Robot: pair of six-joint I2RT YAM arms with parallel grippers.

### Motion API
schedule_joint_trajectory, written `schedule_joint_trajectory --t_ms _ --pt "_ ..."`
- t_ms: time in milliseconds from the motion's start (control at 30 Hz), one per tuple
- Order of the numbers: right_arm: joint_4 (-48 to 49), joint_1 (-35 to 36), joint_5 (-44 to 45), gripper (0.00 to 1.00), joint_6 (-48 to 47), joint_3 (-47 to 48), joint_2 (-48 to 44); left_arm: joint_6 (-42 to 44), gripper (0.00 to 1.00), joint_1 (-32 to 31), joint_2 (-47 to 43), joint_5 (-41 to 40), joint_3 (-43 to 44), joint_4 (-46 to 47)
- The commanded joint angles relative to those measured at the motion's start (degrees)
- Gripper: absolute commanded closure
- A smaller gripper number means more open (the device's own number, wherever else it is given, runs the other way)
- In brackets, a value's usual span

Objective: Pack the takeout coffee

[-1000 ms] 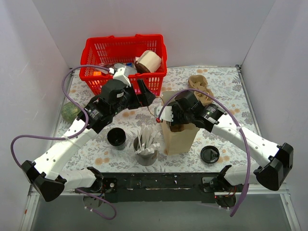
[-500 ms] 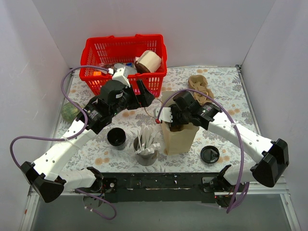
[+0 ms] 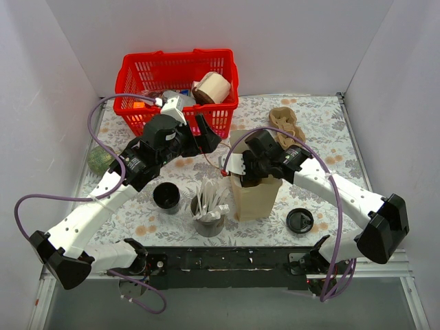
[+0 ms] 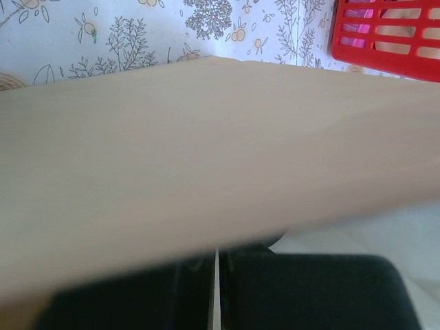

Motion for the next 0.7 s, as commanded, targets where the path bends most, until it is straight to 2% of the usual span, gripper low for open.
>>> schedule_joint_trajectory --t_ms 0,667 --pt "0.6 -0.4 -1.0 0.99 -2.3 -0.1 0.1 1.0 0.02 0.3 -1.8 0.6 -0.8 1.3" --pt "2.5 -1.6 -3.3 0.99 -3.3 -1.6 1.5 1.2 0.02 0.3 -0.6 1.1 -0.7 1.3"
